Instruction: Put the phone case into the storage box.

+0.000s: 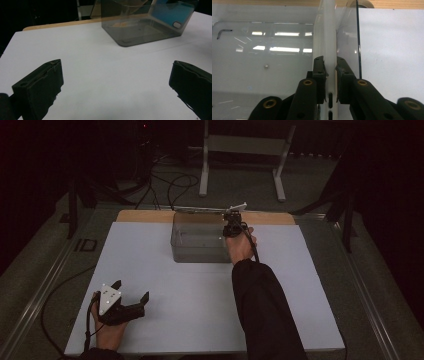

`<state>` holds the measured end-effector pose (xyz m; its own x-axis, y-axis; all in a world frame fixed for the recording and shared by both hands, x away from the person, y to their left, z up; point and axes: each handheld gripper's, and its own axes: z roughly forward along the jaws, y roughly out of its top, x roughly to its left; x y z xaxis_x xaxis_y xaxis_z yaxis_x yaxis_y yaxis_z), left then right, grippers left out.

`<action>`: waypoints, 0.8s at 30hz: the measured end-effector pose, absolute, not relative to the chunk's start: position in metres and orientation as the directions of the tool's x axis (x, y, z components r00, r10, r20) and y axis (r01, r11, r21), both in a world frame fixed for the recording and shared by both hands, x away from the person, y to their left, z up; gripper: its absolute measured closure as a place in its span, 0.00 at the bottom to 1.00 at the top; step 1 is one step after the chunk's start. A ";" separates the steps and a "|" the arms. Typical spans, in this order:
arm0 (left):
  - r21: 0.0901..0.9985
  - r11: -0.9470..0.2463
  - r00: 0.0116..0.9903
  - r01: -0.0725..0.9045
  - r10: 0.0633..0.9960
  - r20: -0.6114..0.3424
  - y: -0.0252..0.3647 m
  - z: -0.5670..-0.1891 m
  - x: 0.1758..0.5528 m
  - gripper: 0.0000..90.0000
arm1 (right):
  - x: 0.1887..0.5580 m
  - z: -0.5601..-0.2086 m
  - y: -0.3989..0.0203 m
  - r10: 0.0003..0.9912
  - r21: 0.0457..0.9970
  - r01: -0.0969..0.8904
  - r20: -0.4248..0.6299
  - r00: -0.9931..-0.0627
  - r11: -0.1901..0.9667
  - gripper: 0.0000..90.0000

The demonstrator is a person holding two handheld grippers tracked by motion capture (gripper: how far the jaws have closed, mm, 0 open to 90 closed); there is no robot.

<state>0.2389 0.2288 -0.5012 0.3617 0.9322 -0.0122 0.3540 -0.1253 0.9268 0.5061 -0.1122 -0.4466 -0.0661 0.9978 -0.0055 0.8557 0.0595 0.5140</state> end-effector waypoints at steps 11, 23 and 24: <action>0.927 -0.125 0.363 0.354 0.932 -0.013 0.229 -0.501 0.239 0.00 | 0.506 -0.447 -0.111 0.998 0.516 0.854 -0.015 -0.066 0.064 0.90; 0.926 -0.127 0.365 0.355 0.931 -0.012 0.229 -0.501 0.239 0.00 | 0.506 -0.447 -0.110 0.998 0.521 0.851 -0.016 -0.065 0.064 0.89; 0.926 -0.127 0.364 0.355 0.931 -0.012 0.229 -0.501 0.239 0.00 | 0.506 -0.447 -0.110 0.998 0.521 0.851 -0.016 -0.065 0.063 0.89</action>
<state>0.2386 0.2288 -0.5013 0.3637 0.9314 -0.0120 0.3550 -0.1267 0.9262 0.5061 -0.1103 -0.4473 -0.0646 0.9978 -0.0155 0.8514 0.0632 0.5207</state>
